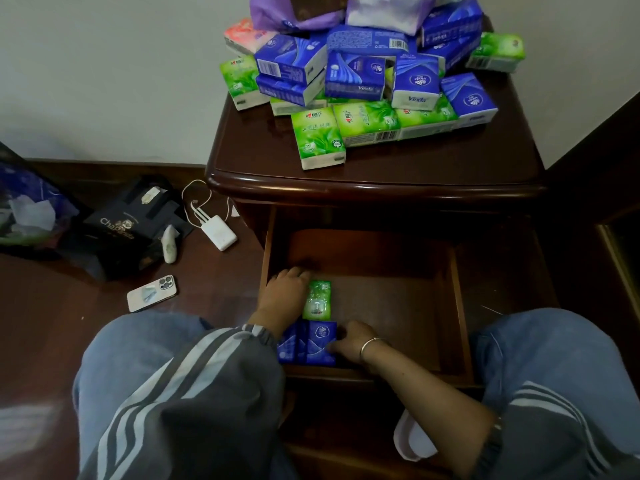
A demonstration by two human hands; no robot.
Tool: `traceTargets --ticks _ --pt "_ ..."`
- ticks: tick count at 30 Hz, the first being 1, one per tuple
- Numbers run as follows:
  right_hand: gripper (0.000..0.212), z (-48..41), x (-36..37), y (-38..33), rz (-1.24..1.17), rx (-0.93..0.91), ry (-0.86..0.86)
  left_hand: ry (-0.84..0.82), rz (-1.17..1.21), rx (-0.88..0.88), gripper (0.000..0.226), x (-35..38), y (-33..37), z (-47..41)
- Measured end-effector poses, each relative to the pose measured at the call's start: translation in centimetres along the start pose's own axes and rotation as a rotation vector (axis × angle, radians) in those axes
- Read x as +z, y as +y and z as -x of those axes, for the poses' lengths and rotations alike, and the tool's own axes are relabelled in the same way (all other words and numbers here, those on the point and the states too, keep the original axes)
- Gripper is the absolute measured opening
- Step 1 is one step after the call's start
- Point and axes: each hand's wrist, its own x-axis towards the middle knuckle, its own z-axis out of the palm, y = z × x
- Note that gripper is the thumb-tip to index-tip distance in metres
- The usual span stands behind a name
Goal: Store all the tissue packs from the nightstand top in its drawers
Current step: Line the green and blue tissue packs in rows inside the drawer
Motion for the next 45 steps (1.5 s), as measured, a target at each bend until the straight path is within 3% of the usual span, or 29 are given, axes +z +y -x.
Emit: traceTargets --ticks 3,7,11,16,19,22,25,27,29,32,37,41,45 --pt "0.04 0.6 0.5 -0.4 -0.164 -0.076 -0.155 -0.111 0.063 0.05 0.052 -0.4 -0.6 -0.3" --pt "0.047 1.5 0.5 -0.8 -0.19 -0.147 -0.284 -0.176 0.064 0.092 0.058 -0.7 -1.0 -0.5" --pt "0.042 2.2 -0.6 -1.1 -0.087 -0.15 -0.194 -0.11 0.128 0.133 0.063 -1.6 -0.7 0.7" --pt "0.041 5.8 -4.7 -3.3 -0.064 -0.273 -0.154 -0.048 0.299 0.103 0.048 -5.9 -0.4 2.5" --pt "0.041 9.4 -8.8 -4.2 -0.044 -0.404 -0.018 -0.12 0.331 0.146 0.048 -9.8 -0.4 4.6" --pt "0.028 13.0 -13.5 -3.8 -0.098 -0.584 0.226 -0.069 0.476 0.166 0.043 -14.1 -0.2 6.9" --pt "0.02 15.0 -18.3 -2.5 -0.089 -0.74 0.757 0.197 0.643 0.181 0.028 -18.2 0.1 8.1" --pt "0.024 14.2 -21.1 -1.7 0.106 -0.724 1.061 0.466 0.64 0.146 0.021 -20.0 0.7 7.8" --pt "0.042 12.1 -22.7 -1.1 0.268 -0.573 1.085 0.679 0.529 0.087 0.025 -21.0 1.6 6.7" --pt "0.058 9.2 -22.6 -0.7 0.401 -0.344 0.992 0.702 0.347 0.063 0.046 -20.6 3.3 4.4" --pt "0.066 7.8 -22.0 -0.1 0.443 -0.364 1.077 0.695 0.198 0.042 0.054 -18.1 5.0 2.2" --pt "0.068 7.8 -22.0 -0.1 0.388 -0.396 1.126 0.885 0.263 0.033 0.031 -18.7 5.1 1.8" --pt "0.063 7.5 -21.7 -0.3 0.348 -0.403 1.172 0.839 0.493 -0.118 0.033 -19.9 6.2 1.5"
